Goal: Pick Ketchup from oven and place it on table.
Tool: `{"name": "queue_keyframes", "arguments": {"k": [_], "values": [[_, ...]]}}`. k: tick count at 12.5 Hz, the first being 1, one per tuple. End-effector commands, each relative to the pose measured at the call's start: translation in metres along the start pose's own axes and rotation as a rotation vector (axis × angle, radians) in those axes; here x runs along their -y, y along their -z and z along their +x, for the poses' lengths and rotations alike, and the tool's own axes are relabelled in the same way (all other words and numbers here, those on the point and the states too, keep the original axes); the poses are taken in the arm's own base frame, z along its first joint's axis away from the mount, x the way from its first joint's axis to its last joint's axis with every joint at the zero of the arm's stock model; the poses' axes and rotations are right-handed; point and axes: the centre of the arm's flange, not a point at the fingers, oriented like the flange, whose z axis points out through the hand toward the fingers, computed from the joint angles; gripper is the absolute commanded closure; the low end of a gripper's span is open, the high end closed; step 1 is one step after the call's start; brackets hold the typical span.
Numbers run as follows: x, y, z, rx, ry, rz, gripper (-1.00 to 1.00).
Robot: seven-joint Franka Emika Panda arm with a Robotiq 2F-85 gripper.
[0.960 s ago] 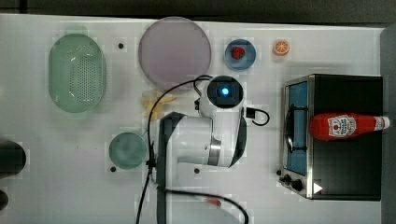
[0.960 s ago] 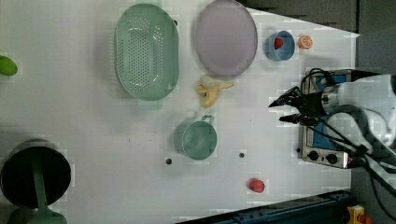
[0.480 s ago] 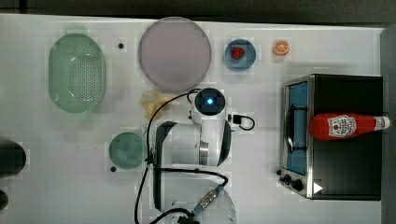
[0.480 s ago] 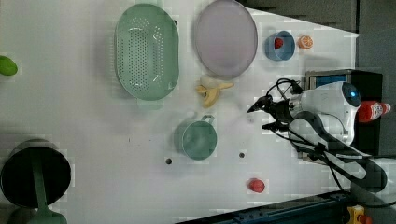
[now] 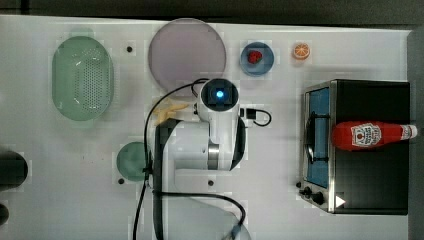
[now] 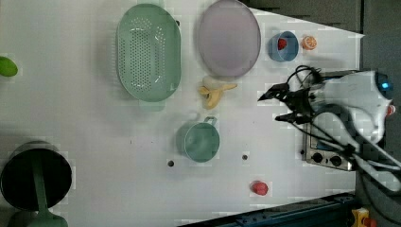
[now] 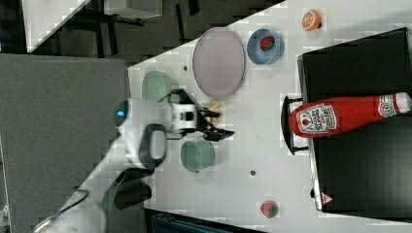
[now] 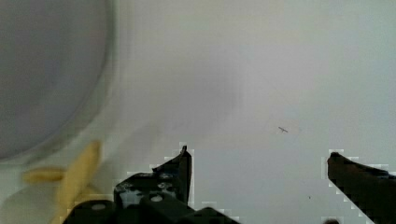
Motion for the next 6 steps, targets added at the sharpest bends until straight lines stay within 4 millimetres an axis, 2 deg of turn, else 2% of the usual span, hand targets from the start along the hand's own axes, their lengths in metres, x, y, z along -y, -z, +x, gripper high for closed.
{"name": "queue_keyframes", "arguments": {"k": [1, 3, 6], "values": [[-0.004, 0.155, 0.020, -0.105, -0.037, 0.173, -1.00], [-0.005, 0.216, 0.018, -0.120, -0.029, 0.200, -1.00], [-0.005, 0.279, 0.014, -0.134, -0.013, 0.211, -1.00]]}}
